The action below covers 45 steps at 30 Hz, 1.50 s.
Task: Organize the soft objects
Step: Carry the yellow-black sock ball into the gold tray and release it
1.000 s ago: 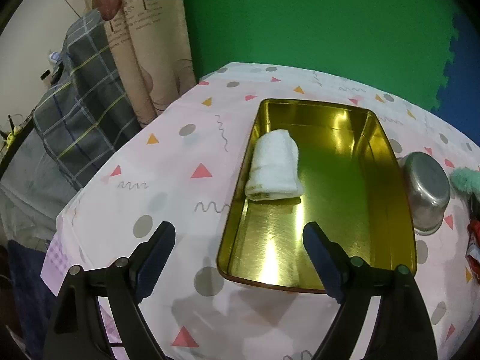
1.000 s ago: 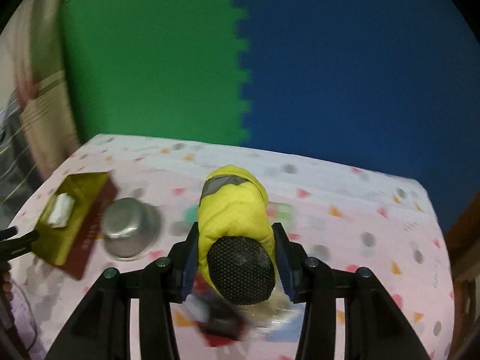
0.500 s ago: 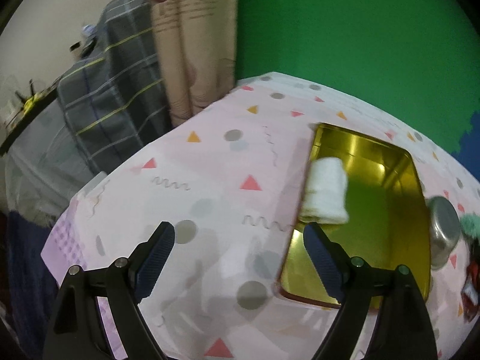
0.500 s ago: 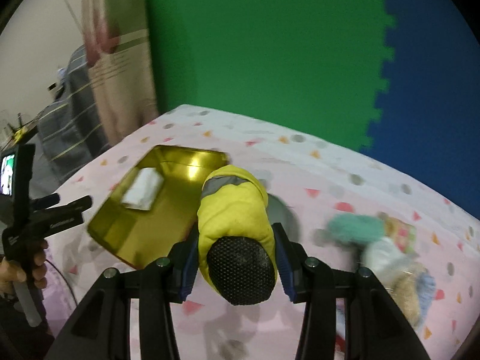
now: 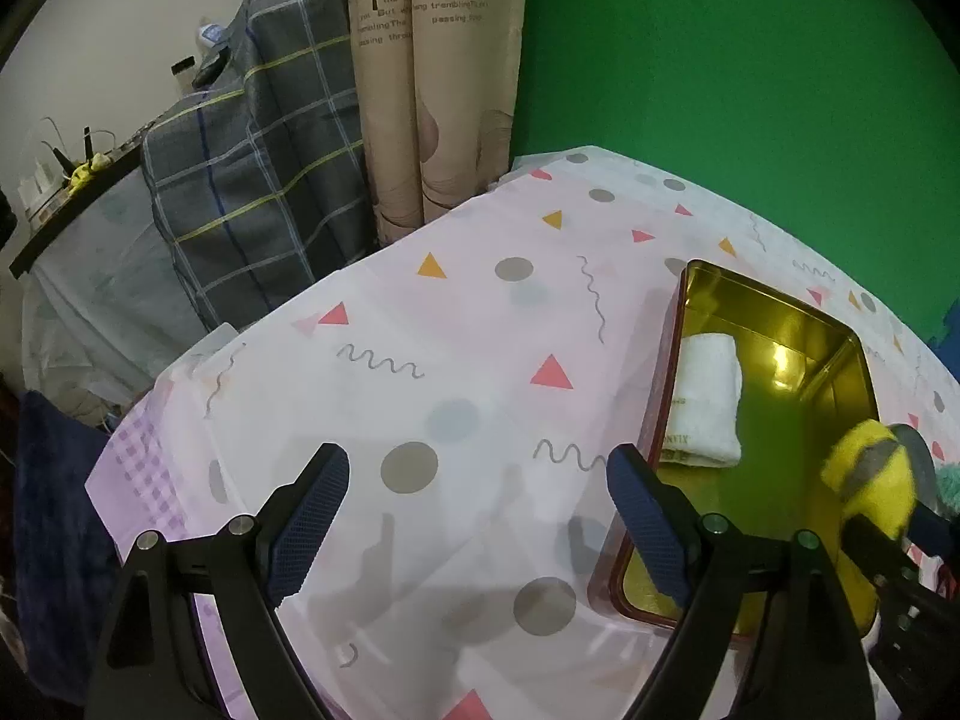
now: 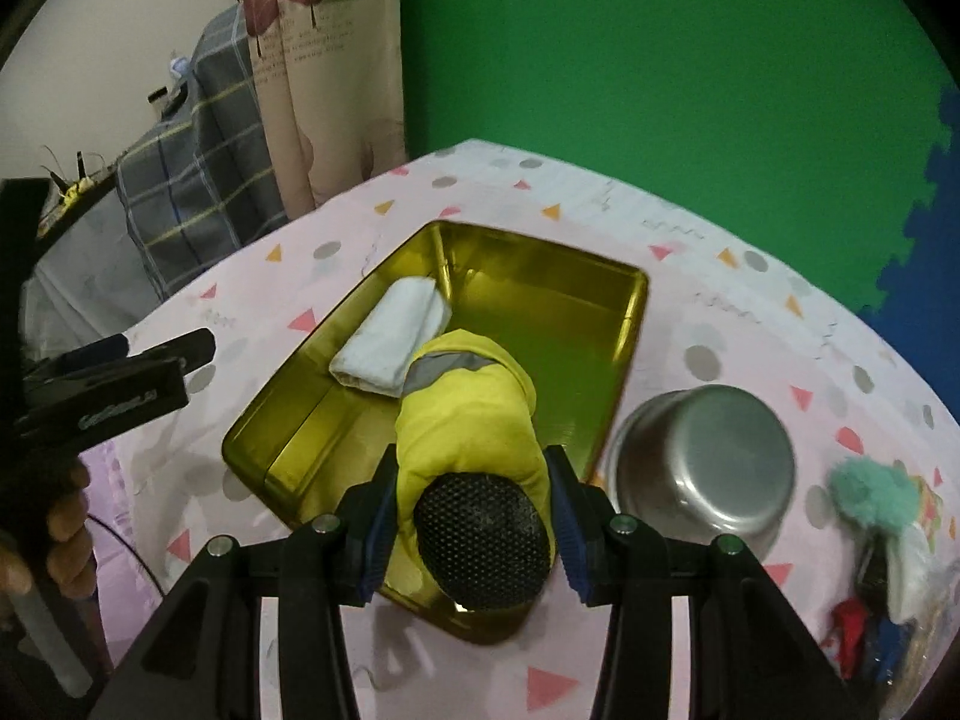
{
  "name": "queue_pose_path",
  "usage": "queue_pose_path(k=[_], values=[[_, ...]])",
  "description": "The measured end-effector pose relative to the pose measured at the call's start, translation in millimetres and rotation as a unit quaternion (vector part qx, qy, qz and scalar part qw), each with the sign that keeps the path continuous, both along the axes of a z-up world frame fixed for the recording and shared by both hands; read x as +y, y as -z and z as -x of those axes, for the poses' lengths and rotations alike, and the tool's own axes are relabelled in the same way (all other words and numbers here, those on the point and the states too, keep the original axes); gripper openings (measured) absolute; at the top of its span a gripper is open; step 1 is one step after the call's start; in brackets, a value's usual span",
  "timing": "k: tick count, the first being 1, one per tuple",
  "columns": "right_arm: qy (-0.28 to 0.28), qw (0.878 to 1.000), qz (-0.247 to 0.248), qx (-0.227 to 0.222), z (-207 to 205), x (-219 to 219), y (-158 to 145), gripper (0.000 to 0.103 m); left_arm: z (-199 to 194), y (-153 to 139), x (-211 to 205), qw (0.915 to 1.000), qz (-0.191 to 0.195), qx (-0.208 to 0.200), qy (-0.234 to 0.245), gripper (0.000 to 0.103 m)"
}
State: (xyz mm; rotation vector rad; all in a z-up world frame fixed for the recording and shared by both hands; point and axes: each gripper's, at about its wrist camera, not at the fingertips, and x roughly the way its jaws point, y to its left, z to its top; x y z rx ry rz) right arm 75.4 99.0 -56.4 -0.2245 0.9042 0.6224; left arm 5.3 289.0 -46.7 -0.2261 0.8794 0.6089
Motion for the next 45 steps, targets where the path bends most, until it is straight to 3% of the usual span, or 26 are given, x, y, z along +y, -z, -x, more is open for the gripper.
queue_pose_path(k=[12,17,23,30,37,45], values=[[0.011,1.0,0.021,0.014,-18,20,24,0.049,-2,5,-1,0.9999,0.007,0.003,0.007,0.086],[0.009,1.0,0.014,0.013,-17,17,23,0.057,-3,6,-3,0.9999,0.006,0.004,0.011,0.086],[0.018,1.0,-0.005,0.001,-5,-2,7,0.057,-6,7,-13,0.9996,-0.004,0.007,0.028,0.086],[0.055,0.998,-0.013,-0.037,19,-80,-23,0.057,-10,7,-27,0.9987,-0.013,0.01,0.049,0.086],[0.149,0.986,0.022,-0.075,27,-199,-43,0.057,-12,7,-45,0.9969,-0.028,0.014,0.073,0.086],[0.201,0.975,0.052,-0.073,30,-292,-28,0.058,-15,5,-65,0.9934,-0.045,0.013,0.105,0.086]])
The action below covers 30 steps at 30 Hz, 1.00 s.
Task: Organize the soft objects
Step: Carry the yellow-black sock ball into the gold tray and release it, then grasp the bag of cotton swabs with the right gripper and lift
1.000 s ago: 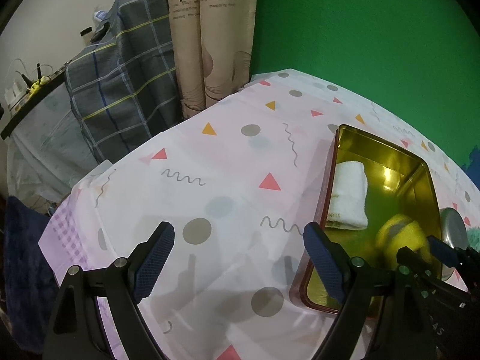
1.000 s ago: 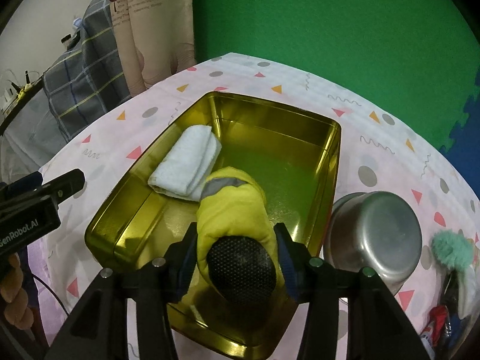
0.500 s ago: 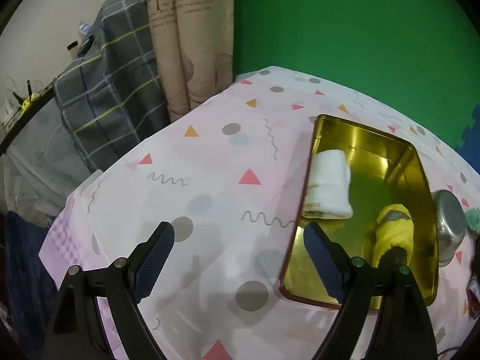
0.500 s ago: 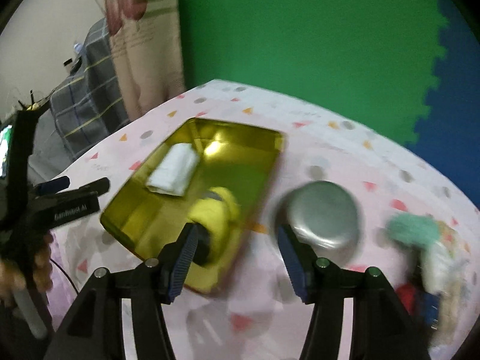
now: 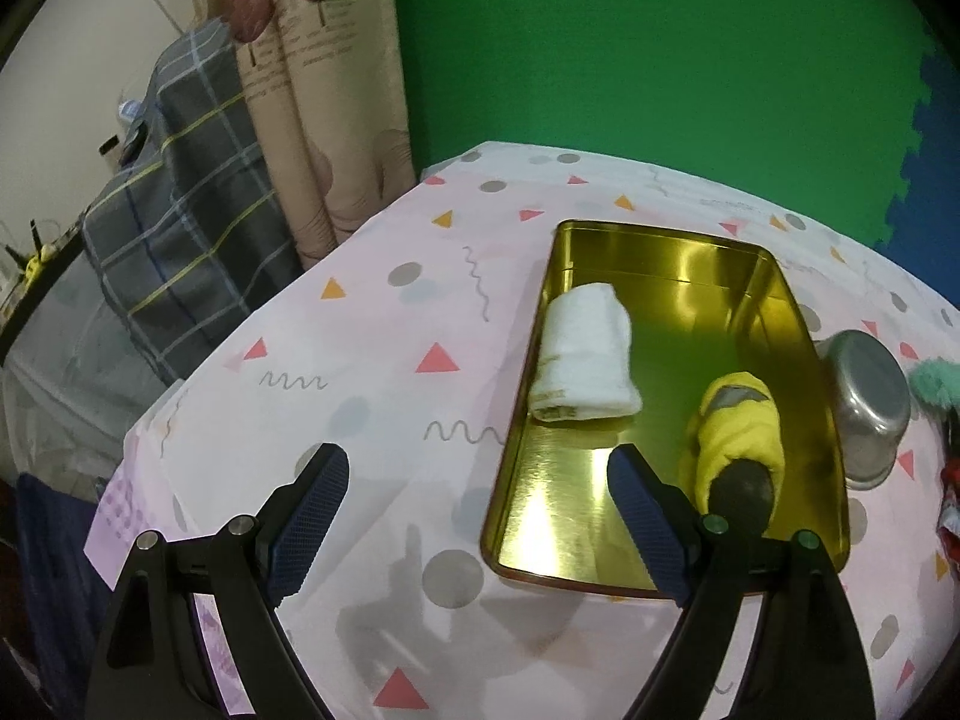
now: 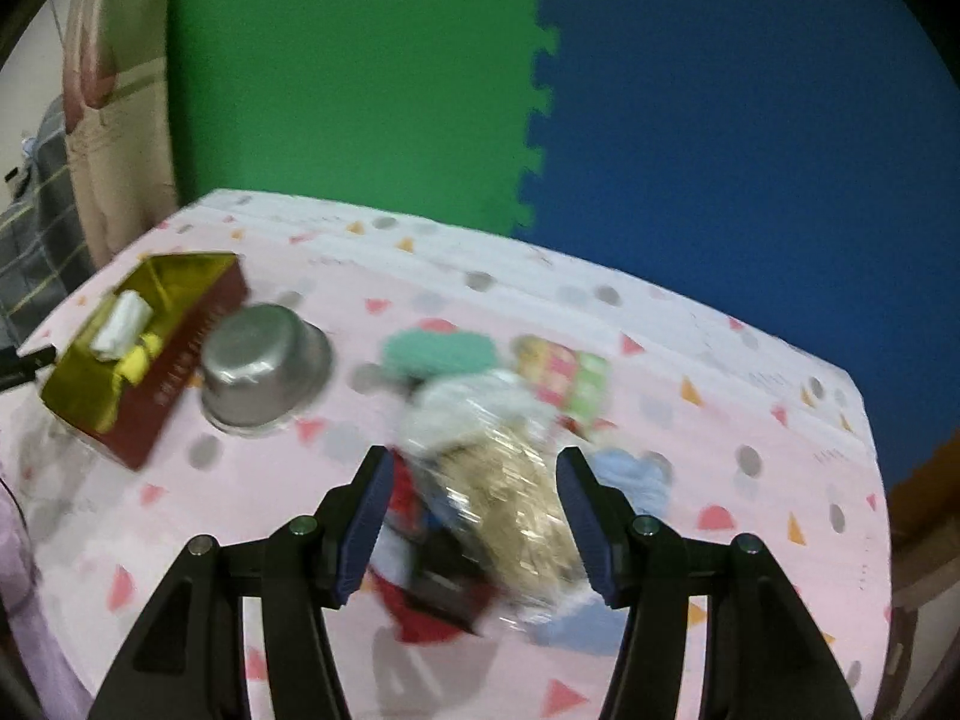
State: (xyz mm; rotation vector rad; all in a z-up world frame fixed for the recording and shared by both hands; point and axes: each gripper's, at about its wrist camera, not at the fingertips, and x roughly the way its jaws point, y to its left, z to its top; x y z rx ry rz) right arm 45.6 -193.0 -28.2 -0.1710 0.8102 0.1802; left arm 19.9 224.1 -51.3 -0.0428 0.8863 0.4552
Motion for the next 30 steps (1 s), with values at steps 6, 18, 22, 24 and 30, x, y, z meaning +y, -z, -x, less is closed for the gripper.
queue_pose_path(k=[6,18,22,24,30], values=[[-0.029,1.0,0.004,0.008,-2,-9,19,0.059,0,2,-13,0.9996,0.017,0.009,0.021,0.087],[-0.041,0.998,-0.03,0.036,-28,-15,51,0.063,-13,4,-66,0.9957,0.004,0.032,0.087,0.087],[-0.048,0.996,-0.06,0.045,-27,-17,57,0.063,-19,6,-89,0.9929,0.003,0.036,0.114,0.087],[-0.052,0.995,-0.072,0.05,-24,-17,60,0.063,-21,8,-99,0.9913,0.004,0.039,0.126,0.087],[-0.054,0.993,-0.094,0.045,-12,-16,58,0.049,-23,12,-130,0.9855,0.005,0.045,0.164,0.087]])
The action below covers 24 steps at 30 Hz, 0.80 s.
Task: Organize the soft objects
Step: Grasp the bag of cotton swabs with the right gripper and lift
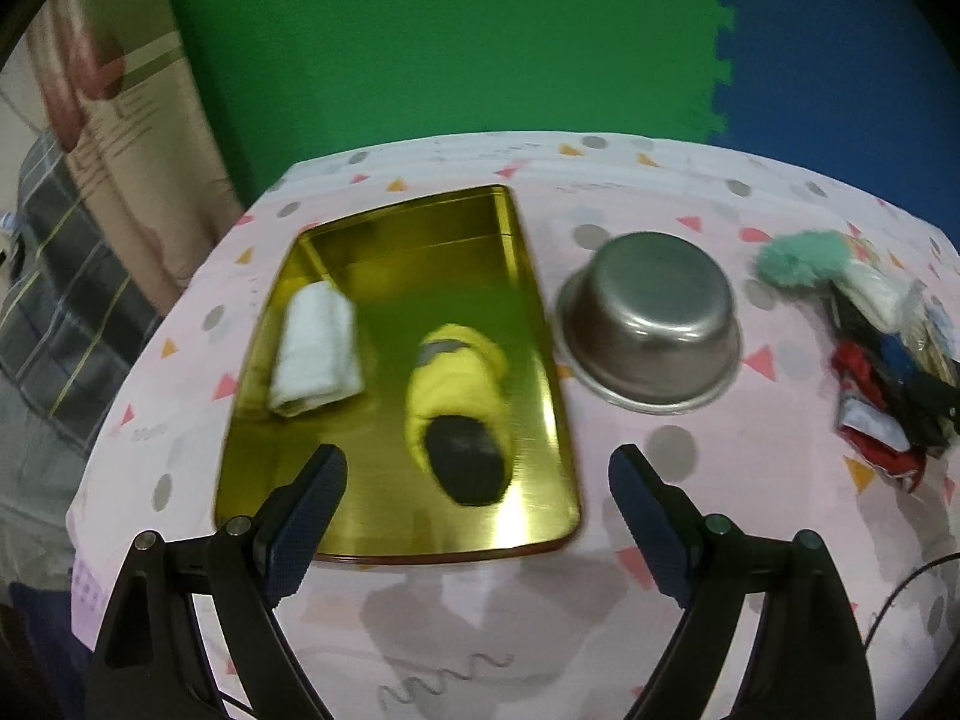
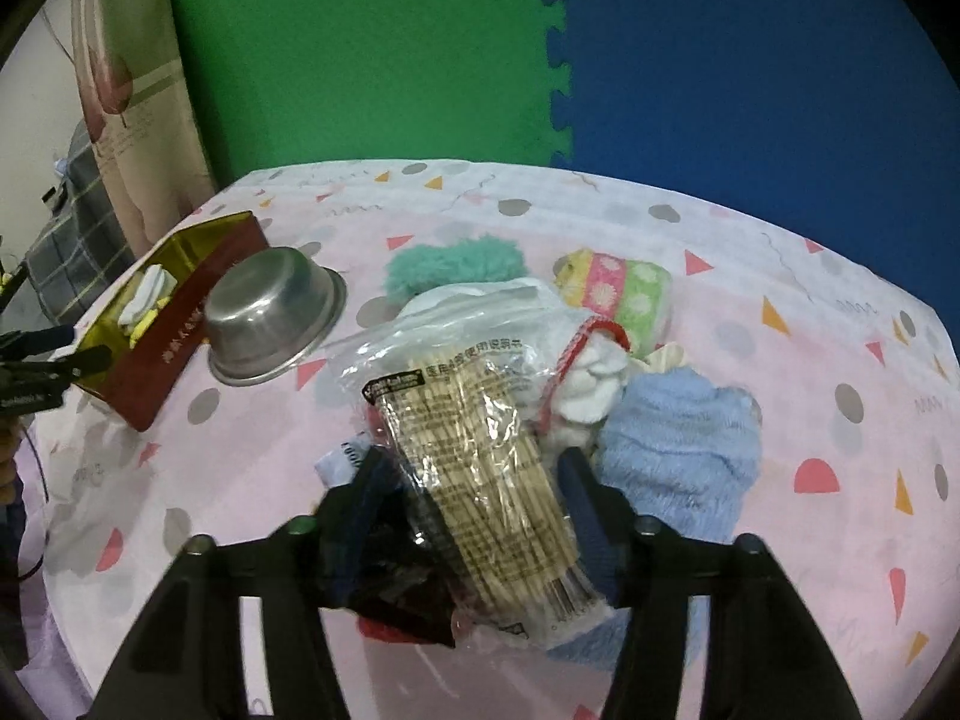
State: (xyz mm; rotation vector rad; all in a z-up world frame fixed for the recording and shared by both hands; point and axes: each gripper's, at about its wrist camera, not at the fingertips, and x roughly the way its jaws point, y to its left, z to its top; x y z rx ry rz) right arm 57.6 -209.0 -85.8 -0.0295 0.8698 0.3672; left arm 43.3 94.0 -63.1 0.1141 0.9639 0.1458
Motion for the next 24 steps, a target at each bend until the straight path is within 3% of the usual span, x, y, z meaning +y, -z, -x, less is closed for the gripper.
queue_pose_path(k=[2,7,16,24], values=[[0.001,1.0,-0.005,-0.003,5,0,-2,0.04,-1,2,-9,0.9999,0.001,0.002,0.01,0.087],[0.007,1.0,-0.004,-0.013,18,-2,-6,0.031,0,5,-22,0.9997,0.001,0.008,0.023,0.087],[0.066,0.996,-0.037,-0.045,37,-34,-30,0.031,-4,4,-40,0.999,0.001,0.007,0.044,0.087],[0.166,0.984,-0.005,-0.06,41,-87,-34,0.031,-12,1,-68,0.9969,-0.004,0.006,0.078,0.087]])
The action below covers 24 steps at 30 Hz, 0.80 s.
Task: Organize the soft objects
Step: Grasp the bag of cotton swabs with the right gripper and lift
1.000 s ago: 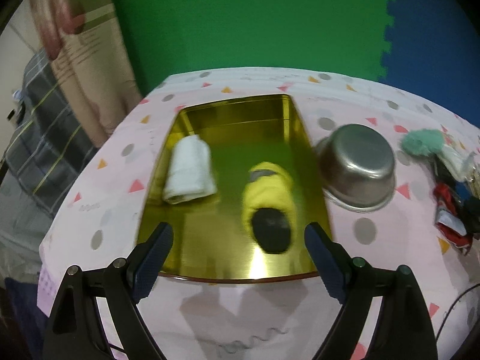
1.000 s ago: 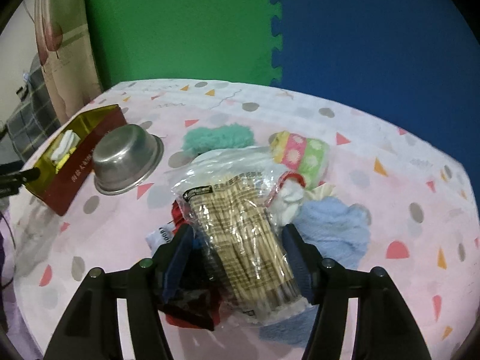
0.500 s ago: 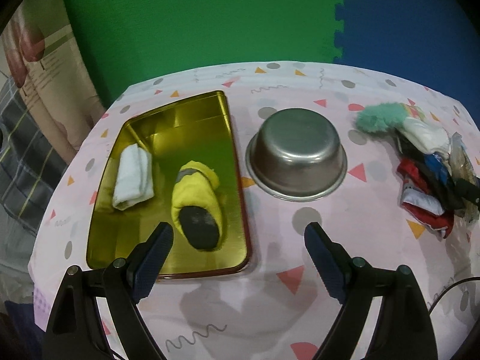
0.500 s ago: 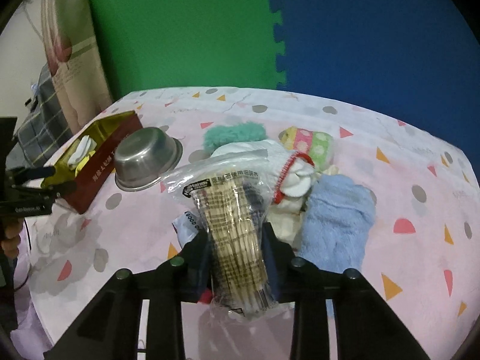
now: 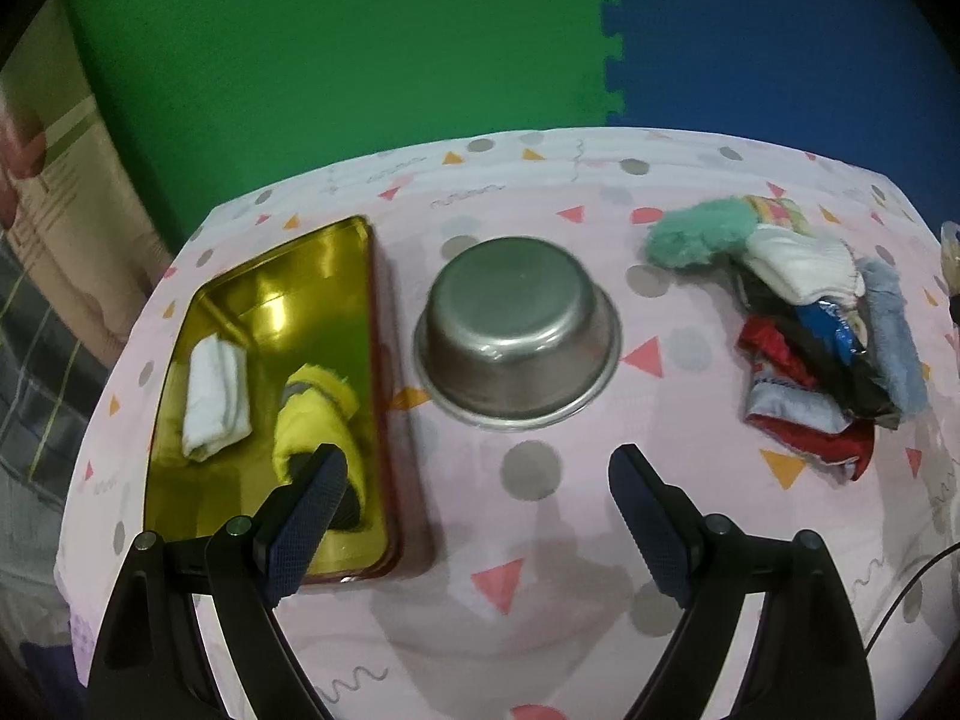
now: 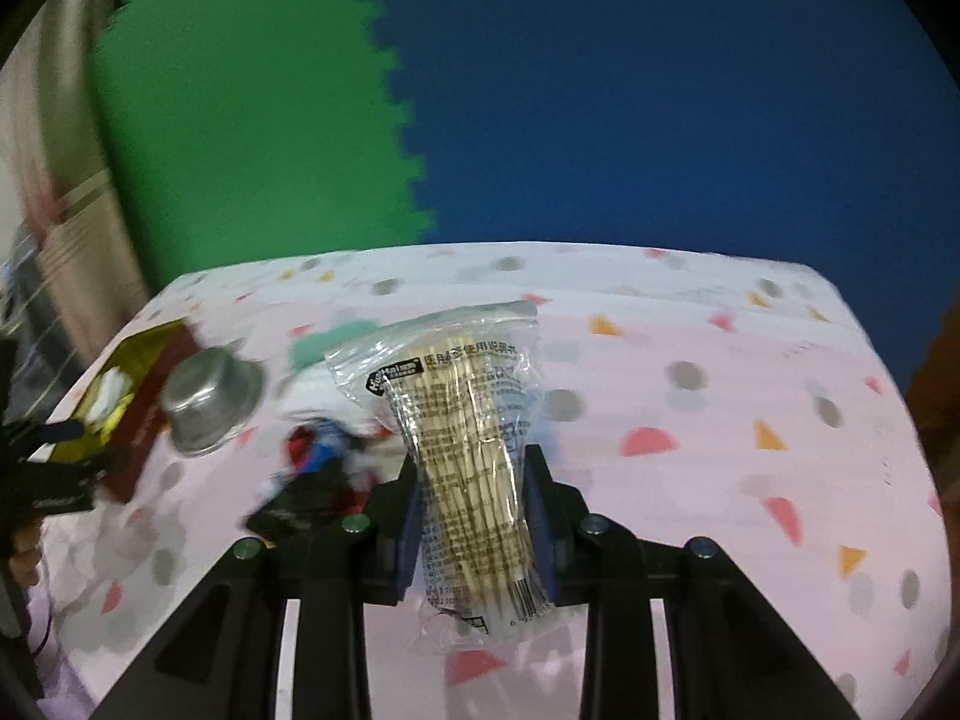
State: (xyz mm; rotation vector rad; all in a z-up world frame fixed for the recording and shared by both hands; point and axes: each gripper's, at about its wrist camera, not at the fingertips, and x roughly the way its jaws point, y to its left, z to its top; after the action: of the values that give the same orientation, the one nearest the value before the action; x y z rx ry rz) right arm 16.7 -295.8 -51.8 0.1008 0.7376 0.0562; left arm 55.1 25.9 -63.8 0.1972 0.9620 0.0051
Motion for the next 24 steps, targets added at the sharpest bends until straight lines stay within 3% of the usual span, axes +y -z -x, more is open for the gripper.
queue_pose_path(k=[5,10,24], values=[[0.066,0.997,0.026,0.014,-3,-32,15,0.031,-12,-6,-14,0.9997,0.001,-0.007,0.022,0.087],[0.119,0.992,0.008,0.037,-7,-63,38,0.031,-30,-7,-29,0.9989,-0.004,-0.013,0.045,0.087],[0.156,0.986,-0.029,0.056,-16,-89,76,0.031,-101,0,-73,0.9925,0.023,0.014,0.119,0.087]])
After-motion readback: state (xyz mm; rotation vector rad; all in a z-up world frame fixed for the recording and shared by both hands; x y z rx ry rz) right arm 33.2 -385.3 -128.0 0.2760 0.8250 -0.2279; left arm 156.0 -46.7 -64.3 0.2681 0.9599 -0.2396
